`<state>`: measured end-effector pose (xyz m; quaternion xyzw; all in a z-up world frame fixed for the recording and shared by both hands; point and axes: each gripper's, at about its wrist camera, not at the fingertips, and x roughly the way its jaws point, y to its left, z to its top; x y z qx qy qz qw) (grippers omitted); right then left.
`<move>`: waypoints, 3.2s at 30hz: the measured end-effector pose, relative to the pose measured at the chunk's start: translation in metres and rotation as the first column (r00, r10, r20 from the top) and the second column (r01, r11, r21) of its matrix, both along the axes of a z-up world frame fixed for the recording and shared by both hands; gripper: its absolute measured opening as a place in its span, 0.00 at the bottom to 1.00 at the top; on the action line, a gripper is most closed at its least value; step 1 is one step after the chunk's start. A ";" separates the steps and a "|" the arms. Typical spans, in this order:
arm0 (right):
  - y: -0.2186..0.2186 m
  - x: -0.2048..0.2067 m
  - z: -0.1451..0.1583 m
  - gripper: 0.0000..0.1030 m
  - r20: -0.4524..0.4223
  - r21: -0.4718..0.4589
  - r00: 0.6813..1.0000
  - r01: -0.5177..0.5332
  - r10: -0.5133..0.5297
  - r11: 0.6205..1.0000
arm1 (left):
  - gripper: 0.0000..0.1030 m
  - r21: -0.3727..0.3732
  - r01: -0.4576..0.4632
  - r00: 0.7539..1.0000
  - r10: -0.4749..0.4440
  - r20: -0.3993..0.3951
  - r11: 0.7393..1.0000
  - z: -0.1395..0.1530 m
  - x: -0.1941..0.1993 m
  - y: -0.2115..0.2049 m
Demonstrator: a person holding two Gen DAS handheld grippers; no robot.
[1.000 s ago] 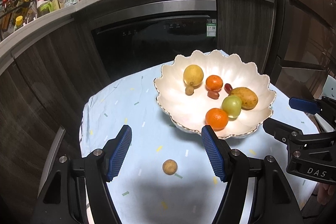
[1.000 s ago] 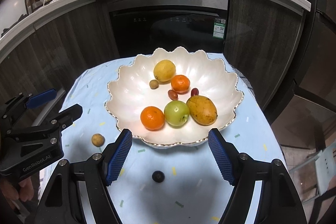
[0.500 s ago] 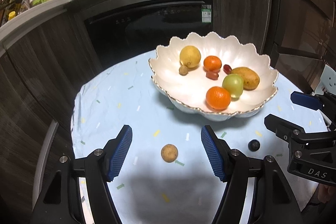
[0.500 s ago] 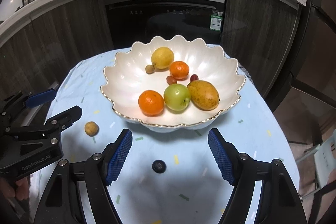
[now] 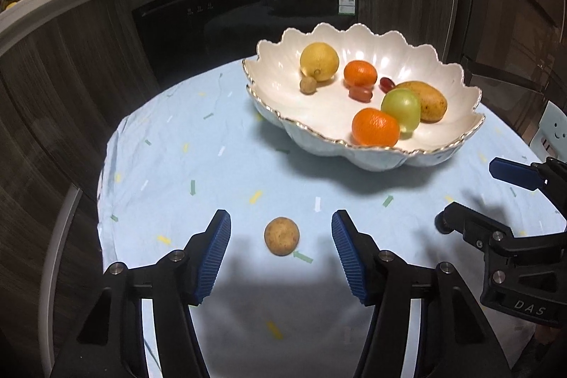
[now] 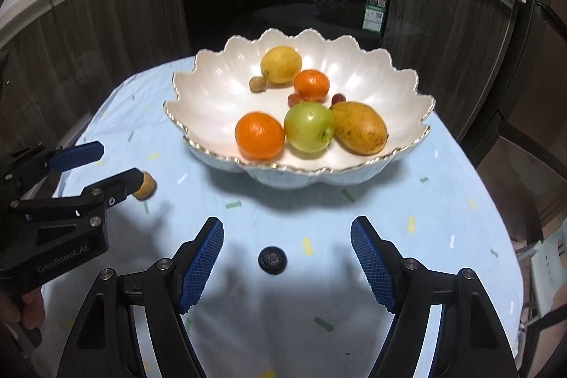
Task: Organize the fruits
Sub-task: 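Close the left tool on the longan while the right tool grasps the blueberry, then lift the longan and blueberry and carry both over the bowl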
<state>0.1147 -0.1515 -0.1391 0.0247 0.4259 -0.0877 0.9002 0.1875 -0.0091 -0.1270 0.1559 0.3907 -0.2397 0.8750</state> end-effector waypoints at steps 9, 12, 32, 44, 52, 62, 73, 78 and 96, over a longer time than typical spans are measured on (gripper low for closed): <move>0.001 0.002 -0.016 0.64 -0.028 -0.002 1.000 -0.005 0.005 1.000 | 0.52 0.015 0.000 1.000 0.000 -0.018 1.000 -0.017 0.004 0.001; 0.001 0.003 -0.022 0.60 -0.039 0.005 0.999 -0.003 0.003 1.000 | 0.51 0.023 0.000 1.000 0.000 -0.011 1.000 -0.021 0.005 0.000; 0.008 0.004 -0.033 0.30 -0.045 0.024 0.998 -0.051 0.052 0.998 | 0.38 0.031 0.009 0.999 -0.008 -0.033 0.999 -0.037 0.013 -0.008; 0.008 0.004 -0.032 0.21 -0.044 0.041 0.997 -0.065 0.067 0.997 | 0.25 0.029 -0.004 1.000 0.005 -0.031 1.000 -0.036 0.012 -0.006; 0.005 0.000 -0.020 0.21 -0.008 0.045 0.997 -0.073 0.073 0.996 | 0.25 0.026 -0.014 0.999 0.015 -0.032 1.000 -0.027 0.003 -0.005; 0.002 -0.005 0.003 0.21 0.047 0.049 0.996 -0.081 0.078 0.996 | 0.25 0.018 -0.045 0.999 0.045 -0.017 0.999 -0.005 -0.008 -0.003; -0.006 -0.011 0.035 0.21 0.123 0.054 0.990 -0.079 0.072 0.995 | 0.24 0.001 -0.066 0.998 0.066 0.014 0.998 0.029 -0.017 -0.010; -0.013 -0.011 0.050 0.21 0.154 0.053 0.986 -0.078 0.069 0.996 | 0.24 -0.008 -0.067 0.997 0.067 0.035 0.998 0.045 -0.015 -0.018; -0.064 0.003 0.069 0.21 0.178 0.062 0.984 0.002 -0.013 0.998 | 0.24 -0.014 -0.048 0.997 0.048 0.058 0.999 0.064 0.001 -0.060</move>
